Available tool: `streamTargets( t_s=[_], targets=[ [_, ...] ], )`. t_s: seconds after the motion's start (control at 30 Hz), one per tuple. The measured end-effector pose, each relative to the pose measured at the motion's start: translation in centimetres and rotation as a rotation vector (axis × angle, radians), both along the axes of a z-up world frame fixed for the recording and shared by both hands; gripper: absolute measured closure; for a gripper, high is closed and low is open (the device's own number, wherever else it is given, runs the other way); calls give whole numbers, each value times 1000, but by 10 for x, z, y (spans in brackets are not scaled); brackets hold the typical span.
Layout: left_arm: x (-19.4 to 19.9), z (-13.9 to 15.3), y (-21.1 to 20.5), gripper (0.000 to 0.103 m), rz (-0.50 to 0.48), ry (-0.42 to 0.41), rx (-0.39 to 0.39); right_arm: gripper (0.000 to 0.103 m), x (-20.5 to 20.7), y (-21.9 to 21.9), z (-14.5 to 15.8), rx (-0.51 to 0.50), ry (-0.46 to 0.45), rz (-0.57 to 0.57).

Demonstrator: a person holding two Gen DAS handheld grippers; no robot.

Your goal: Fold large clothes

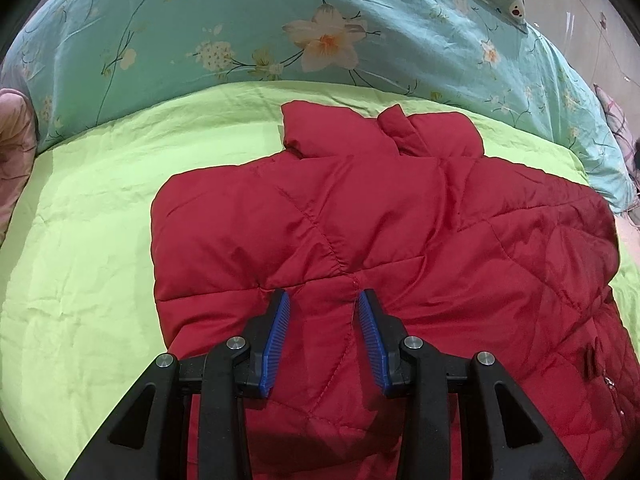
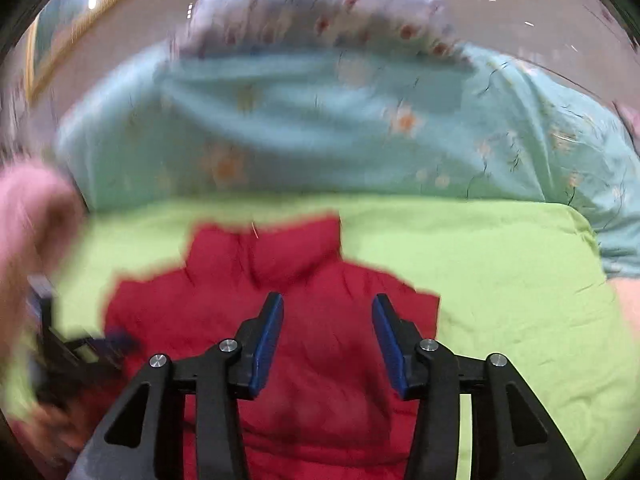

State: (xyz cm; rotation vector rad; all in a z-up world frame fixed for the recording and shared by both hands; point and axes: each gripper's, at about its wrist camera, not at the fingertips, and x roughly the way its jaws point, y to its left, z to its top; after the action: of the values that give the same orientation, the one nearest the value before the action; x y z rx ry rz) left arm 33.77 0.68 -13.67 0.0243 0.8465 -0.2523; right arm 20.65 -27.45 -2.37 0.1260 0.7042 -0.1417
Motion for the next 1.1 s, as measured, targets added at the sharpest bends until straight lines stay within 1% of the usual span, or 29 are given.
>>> streamTargets(
  t_s=[0.03,0.07,0.1,0.13,0.17,0.23,0.27,0.33,0.37,0.43,0.5,0.6,0.7,0.8,0.83,0.93,1.03,1.1],
  targets=[
    [0,-1,0,66,2,-1,2,54,-1,1,7,1,-14,11],
    [0,-1,0,66,1,-2,3,54,2,6,7,-15,-3,28],
    [0,-1,-1,66,2,-2,3,54,11,14,1,-33,47,60],
    [-1,-1,0,66,2,0,0,57,18,17,-7,-26,80,84],
    [0,-1,0,66,1,2,-4,60,29,18,-24,-3,134,104],
    [-1,-2,2,66,1,4,-6,61,43,13,-59,12,259,77],
    [1,-3,4,66,-1,5,-6,63,47,6,-76,26,302,55],
    [2,-5,4,66,4,6,4,64,48,-8,-107,40,360,15],
    [3,-6,3,66,6,12,9,64,46,-12,-117,51,374,9],
    [5,-10,2,65,8,20,16,64,44,-20,-135,87,370,10],
    [7,-15,1,65,7,29,24,64,42,-21,-143,80,350,13],
    [9,-20,0,64,13,38,19,64,39,-24,-149,100,331,-6],
    [11,-23,-2,64,13,32,33,63,35,-24,-148,106,314,-10],
    [10,-22,-2,64,14,31,31,63,39,-26,-146,118,321,-11],
    [6,-18,-1,65,6,26,33,64,40,-24,-144,115,327,-12],
    [-11,1,-1,64,-25,6,39,64,34,-19,-124,90,351,-20],
    [-29,23,-8,62,-67,-34,9,59,15,-14,-90,80,313,-44],
    [-33,29,-18,60,-89,-50,18,59,6,-4,-70,62,284,-31]
  ],
)
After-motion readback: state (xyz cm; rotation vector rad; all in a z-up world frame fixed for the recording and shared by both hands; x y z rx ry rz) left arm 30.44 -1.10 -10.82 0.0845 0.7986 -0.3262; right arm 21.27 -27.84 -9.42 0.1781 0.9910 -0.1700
